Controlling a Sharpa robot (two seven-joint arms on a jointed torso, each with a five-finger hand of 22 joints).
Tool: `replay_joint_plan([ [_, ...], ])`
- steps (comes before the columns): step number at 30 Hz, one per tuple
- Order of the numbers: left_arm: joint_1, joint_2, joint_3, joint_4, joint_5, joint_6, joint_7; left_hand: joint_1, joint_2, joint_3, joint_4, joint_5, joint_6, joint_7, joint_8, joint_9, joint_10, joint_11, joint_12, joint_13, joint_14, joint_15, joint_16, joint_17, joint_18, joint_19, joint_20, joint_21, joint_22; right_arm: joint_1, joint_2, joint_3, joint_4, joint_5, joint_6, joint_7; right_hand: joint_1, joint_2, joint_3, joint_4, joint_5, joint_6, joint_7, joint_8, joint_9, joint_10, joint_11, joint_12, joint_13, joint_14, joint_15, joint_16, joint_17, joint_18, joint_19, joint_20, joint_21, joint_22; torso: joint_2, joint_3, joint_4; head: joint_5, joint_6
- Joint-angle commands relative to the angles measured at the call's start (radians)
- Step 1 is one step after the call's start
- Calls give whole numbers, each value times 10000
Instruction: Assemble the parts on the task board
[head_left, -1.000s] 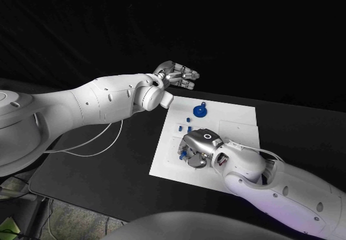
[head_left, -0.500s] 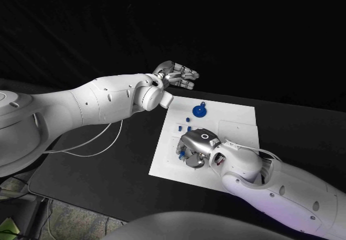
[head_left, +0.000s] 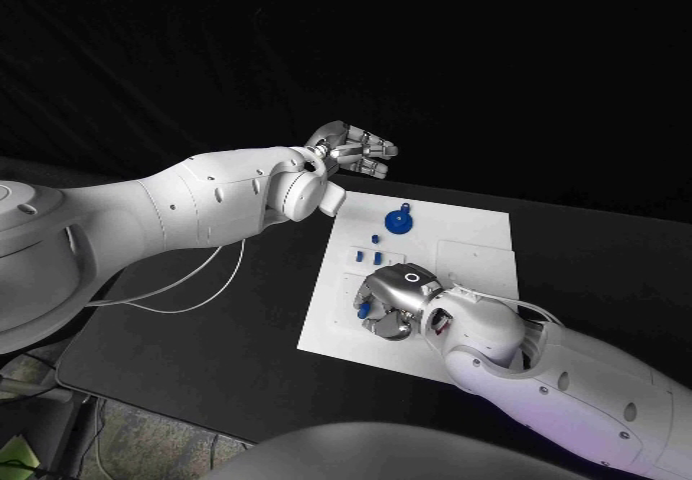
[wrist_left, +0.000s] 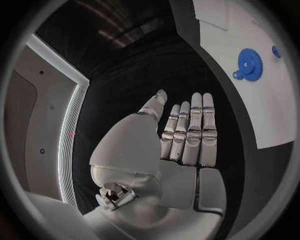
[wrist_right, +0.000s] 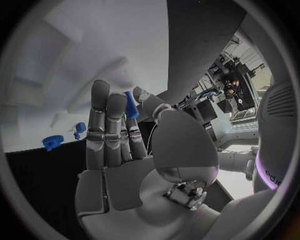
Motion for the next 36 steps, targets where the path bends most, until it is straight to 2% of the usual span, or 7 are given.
replay_joint_plan([
  [1,2,13,8,16,3,126,62,-33,79,5,-15,-32,2,-29,-11,6,-76,26,-8,14,-43,19,-24,8,-108,-31,65,31,-9,-1,-12,1,21,303,-60,153,87,-39,-192,34,-8,-146,-16,28,-14,-110,11,-43,-12,2,79,72,-53,145,372,79,-33,-65,2,0,6,-8,5],
  [13,3,-4,7,22,-2,135,64,-14,85,5,-21,-22,-6,-26,-11,6,-88,29,-8,14,-51,21,-23,8,-107,-32,67,30,-16,-3,-91,-1,62,568,-1195,205,465,-186,-1202,424,101,-574,68,30,-20,-796,149,0,-9,-87,170,52,-442,255,378,176,-186,-585,3,0,12,3,8],
  [25,3,-22,7,21,-2,136,48,-19,76,-2,-26,-33,-10,-23,-11,5,-94,31,-7,15,-59,24,-23,6,-106,-38,70,28,-22,-4,-440,41,365,1078,-2122,412,522,-247,-1346,622,186,-651,75,20,-25,-713,128,18,-11,-63,160,117,-533,271,404,176,-80,-766,-6,2,-1,-17,53],
  [29,3,-48,7,34,-2,131,50,-19,76,-2,-26,-33,-10,-23,-11,5,-94,31,-7,15,-59,24,-23,6,-106,-38,70,28,-22,-2,-845,348,596,1700,-2352,465,288,-232,-1603,957,201,-725,156,25,-22,-353,57,12,-15,-19,119,136,-563,209,409,138,21,-908,-13,-1,-9,-157,192],
  [31,3,-80,6,43,-2,123,49,-19,76,-2,-26,-33,-10,-23,-11,5,-94,31,-7,15,-59,24,-23,6,-106,-38,70,28,-22,1,-1116,614,683,2299,-2387,498,68,-136,-1832,1295,385,-671,210,29,-18,-45,4,70,-10,21,91,166,-561,178,419,117,90,-991,-24,18,-21,-248,259],
  [34,3,-163,4,92,-47,119,-6,-25,77,-10,-22,-36,2,-30,-9,6,-31,10,9,15,-20,8,-15,16,-104,-25,64,36,-22,7,-1534,992,784,3366,-2313,721,-134,97,-1785,1562,588,-381,56,47,1,815,-252,286,15,159,-69,255,-520,139,454,5,253,-990,-36,28,-35,-381,366],
  [36,3,-276,1,186,-138,130,-61,-69,88,3,19,-51,-4,-60,-7,8,501,-170,133,25,285,-129,88,107,-122,31,-5,69,-8,18,-1884,1271,876,4214,-2248,864,-80,217,-1622,1549,657,-242,-21,48,14,1356,-437,431,63,222,-180,336,-455,73,459,-89,437,-926,-60,34,-67,-472,402],
])
